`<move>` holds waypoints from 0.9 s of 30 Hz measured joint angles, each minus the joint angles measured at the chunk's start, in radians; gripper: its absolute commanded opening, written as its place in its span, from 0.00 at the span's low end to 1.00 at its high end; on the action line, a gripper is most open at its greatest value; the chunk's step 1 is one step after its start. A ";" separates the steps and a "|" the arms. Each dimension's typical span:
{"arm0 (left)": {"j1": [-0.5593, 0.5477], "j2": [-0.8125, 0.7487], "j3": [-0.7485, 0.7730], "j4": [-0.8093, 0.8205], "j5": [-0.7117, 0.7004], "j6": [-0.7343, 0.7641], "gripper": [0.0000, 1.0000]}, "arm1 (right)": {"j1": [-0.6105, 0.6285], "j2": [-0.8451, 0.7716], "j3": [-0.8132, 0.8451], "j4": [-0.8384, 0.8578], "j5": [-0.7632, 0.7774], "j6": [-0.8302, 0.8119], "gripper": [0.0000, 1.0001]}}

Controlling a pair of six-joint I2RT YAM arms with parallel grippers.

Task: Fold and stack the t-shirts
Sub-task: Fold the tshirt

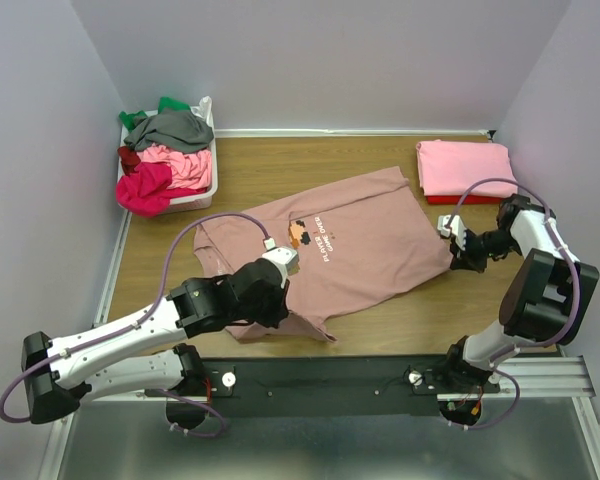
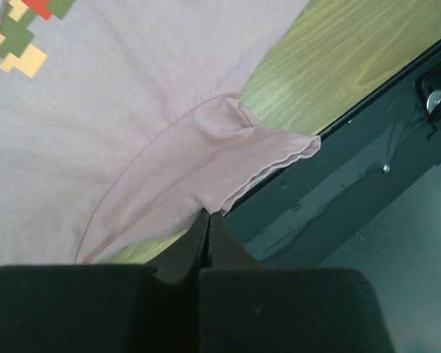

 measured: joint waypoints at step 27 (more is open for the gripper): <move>0.181 0.004 0.172 0.012 -0.214 0.063 0.00 | 0.006 0.070 0.031 0.233 -0.188 0.282 0.00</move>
